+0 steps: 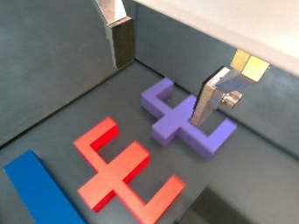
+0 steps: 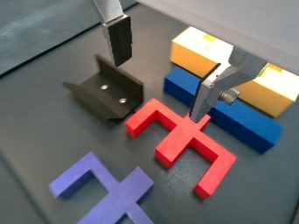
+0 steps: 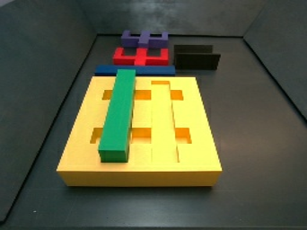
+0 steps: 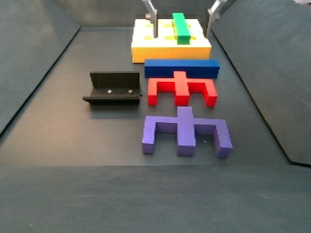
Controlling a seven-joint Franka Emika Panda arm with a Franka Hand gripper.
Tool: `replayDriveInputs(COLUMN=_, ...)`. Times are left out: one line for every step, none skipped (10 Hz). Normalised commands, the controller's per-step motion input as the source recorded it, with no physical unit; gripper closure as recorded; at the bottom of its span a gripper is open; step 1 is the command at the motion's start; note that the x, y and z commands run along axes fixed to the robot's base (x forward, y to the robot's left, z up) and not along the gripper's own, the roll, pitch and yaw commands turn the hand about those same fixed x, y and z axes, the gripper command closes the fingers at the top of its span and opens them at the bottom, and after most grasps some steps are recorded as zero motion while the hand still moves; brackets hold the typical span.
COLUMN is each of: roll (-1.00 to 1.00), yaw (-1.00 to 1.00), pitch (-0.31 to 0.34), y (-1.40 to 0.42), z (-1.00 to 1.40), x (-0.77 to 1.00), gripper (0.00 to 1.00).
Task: Pick up the blue object. Move up. Move to above the board. Insert the blue object.
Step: Pick up the blue object.
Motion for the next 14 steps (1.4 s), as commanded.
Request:
replayDriveInputs(roll=-0.17, yaw=-0.79, pitch=-0.333, y=-0.13, z=-0.37, x=0.00, gripper=0.00)
replayDriveInputs(roll=-0.17, yaw=-0.80, pitch=-0.333, y=-0.12, z=-0.36, x=0.00, gripper=0.00)
replayDriveInputs(roll=-0.17, yaw=-0.78, pitch=-0.309, y=-0.16, z=-0.31, x=0.00, gripper=0.00)
replayDriveInputs(roll=-0.14, yaw=-0.76, pitch=-0.279, y=-0.20, z=-0.28, x=0.00, gripper=0.00)
replayDriveInputs(roll=-0.11, yaw=-0.75, pitch=-0.244, y=-0.27, z=-0.25, x=0.00, gripper=0.00)
replayDriveInputs(roll=-0.14, yaw=-0.70, pitch=-0.239, y=-0.27, z=-0.19, x=0.00, gripper=0.00)
replayDriveInputs(roll=-0.16, yaw=-0.71, pitch=-0.229, y=-0.24, z=-0.16, x=0.00, gripper=0.00)
replayDriveInputs(roll=-0.17, yaw=-0.69, pitch=-0.224, y=-0.23, z=-0.13, x=0.01, gripper=0.00)
replayDriveInputs(roll=-0.17, yaw=-0.70, pitch=-0.219, y=-0.23, z=-0.12, x=0.02, gripper=0.00)
replayDriveInputs(roll=-0.17, yaw=-0.76, pitch=-0.191, y=-0.17, z=-0.08, x=0.03, gripper=0.00)
replayDriveInputs(roll=-0.18, yaw=-0.77, pitch=-0.199, y=-0.13, z=-0.07, x=0.03, gripper=0.00)
replayDriveInputs(roll=-0.19, yaw=-0.78, pitch=-0.194, y=-0.11, z=-0.06, x=0.04, gripper=0.00)
replayDriveInputs(roll=-0.22, yaw=-0.74, pitch=-0.277, y=-0.09, z=-0.19, x=0.02, gripper=0.00)
replayDriveInputs(roll=-0.23, yaw=-0.69, pitch=-0.357, y=-0.11, z=-0.32, x=0.00, gripper=0.00)
